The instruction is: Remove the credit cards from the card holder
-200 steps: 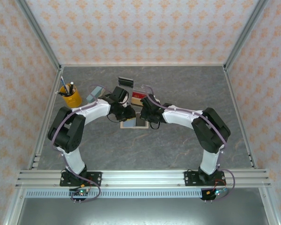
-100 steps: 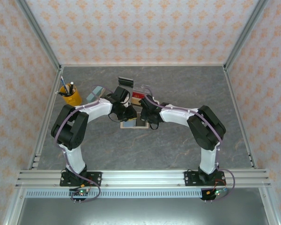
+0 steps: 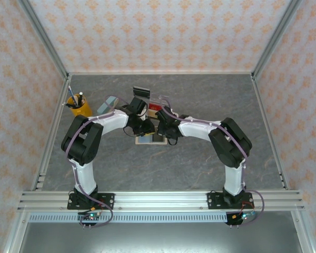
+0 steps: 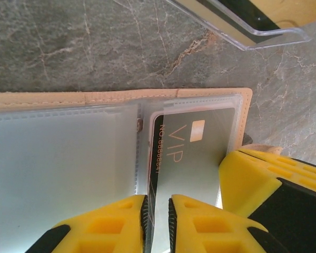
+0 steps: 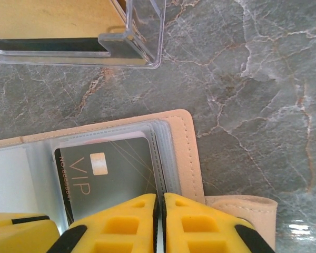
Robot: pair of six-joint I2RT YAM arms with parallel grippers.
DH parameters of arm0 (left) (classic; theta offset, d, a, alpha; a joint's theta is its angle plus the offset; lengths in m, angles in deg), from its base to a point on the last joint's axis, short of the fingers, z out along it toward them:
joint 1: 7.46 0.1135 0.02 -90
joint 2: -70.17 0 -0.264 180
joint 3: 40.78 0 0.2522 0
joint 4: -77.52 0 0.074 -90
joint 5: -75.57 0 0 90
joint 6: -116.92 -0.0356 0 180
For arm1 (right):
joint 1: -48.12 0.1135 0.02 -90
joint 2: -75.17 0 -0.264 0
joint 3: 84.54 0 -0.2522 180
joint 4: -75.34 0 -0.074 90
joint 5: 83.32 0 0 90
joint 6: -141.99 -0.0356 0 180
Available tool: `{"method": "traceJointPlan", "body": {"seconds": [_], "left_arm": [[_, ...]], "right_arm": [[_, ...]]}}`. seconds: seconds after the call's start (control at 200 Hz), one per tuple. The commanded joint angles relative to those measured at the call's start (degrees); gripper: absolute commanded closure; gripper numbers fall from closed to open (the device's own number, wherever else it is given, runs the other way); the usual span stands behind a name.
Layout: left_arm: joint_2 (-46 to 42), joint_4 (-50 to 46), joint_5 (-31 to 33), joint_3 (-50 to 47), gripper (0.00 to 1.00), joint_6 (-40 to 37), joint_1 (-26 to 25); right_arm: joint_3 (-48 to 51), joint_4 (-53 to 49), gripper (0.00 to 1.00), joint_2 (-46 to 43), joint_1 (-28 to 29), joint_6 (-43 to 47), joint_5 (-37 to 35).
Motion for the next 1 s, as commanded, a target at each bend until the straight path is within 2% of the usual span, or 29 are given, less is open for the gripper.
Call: {"method": "traceJointPlan", "body": {"seconds": [0.0,0.48,0.996], "left_arm": [[0.5,-0.9,0.9,1.3,0.78,-1.4,-0.5],[3.1,1.0,1.4,-0.3,0.81,-1.0,-0.3],[3.2,9.1,-7.7,-3.6,0.81,1.2,1.3]], "right_arm": [[-0.6,-2.8,0.88,1.9,0.0,0.7,-0.4],[0.0,-2.5,0.91,2.4,0.1,0.7,0.4],[0.6,-0.7,0.91,2.7,0.0,0.1,3.5]]}}
